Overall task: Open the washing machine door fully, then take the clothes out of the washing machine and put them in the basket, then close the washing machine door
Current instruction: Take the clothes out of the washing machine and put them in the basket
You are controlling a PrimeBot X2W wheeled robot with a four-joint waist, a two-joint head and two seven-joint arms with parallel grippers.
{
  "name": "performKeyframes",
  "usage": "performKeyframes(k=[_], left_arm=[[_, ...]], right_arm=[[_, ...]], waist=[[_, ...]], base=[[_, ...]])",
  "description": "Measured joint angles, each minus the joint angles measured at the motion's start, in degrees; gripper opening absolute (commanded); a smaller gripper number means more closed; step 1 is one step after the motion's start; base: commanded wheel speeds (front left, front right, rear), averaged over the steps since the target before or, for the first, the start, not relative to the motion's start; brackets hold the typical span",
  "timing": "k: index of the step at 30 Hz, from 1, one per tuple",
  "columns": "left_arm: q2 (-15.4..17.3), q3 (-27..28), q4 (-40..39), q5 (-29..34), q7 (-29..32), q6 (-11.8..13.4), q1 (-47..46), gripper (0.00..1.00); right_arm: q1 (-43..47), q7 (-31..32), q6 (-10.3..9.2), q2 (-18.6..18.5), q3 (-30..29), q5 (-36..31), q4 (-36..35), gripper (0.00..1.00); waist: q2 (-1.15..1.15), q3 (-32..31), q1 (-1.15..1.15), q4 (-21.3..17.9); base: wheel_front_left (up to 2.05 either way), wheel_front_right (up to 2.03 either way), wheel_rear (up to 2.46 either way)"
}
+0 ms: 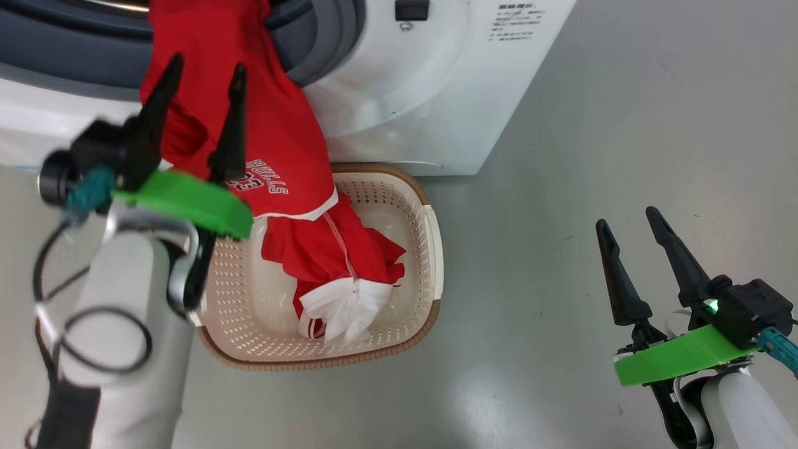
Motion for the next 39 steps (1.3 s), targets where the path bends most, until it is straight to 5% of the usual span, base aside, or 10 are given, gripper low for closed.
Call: performKeyframes(k=[15, 39], left_arm=[[1.4, -5.0, 21.4, -1.6, 17.8, -0.7, -20.3, 1.0], [1.8, -8.9, 43.2, -3.9, 21.3, -0.8, -32.9, 1.0]], right_arm=[[-1.2, 0.0, 0.0, 0.2, 0.0, 0.0, -0.2, 1.0], [-2.3, 0.0, 0.01, 0.9, 2.1, 0.1, 0.3, 1.0]], waist=[[0.0, 1.6, 0.0, -0.6], [0.0, 2.2, 0.0, -4.1]], base=[[0.0, 0.0, 0.0], [0.0, 0.0, 0.0]])
